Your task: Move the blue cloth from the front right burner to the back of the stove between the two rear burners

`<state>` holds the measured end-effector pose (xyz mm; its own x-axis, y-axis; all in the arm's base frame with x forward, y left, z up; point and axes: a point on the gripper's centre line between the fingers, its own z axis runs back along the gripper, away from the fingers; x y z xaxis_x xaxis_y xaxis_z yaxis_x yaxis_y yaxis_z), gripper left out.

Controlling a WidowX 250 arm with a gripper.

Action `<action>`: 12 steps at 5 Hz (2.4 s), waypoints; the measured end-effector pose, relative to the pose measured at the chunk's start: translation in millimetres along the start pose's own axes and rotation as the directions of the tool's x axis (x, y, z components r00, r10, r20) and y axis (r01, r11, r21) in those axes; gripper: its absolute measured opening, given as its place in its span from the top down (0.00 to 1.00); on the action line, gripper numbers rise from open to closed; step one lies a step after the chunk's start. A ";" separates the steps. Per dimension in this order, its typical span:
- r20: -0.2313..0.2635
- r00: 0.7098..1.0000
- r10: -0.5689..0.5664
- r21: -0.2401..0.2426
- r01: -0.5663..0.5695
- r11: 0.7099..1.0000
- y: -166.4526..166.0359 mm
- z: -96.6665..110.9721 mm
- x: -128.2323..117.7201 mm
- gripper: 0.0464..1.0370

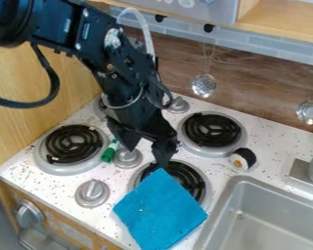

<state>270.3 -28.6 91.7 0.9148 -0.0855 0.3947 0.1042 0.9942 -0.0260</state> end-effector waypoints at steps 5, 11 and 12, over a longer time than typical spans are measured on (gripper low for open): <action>-0.129 0.990 -0.060 0.032 0.065 0.997 11.3 -53.5 -14.6 0.04; -0.168 0.981 -0.097 0.000 0.099 0.995 7.4 -92.1 -24.8 0.04; -0.181 0.977 -0.110 0.002 0.112 0.994 5.3 -95.1 -27.3 0.04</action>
<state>283.0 -27.1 -6.6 0.9531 -0.2046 0.2228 0.2054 0.9785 0.0198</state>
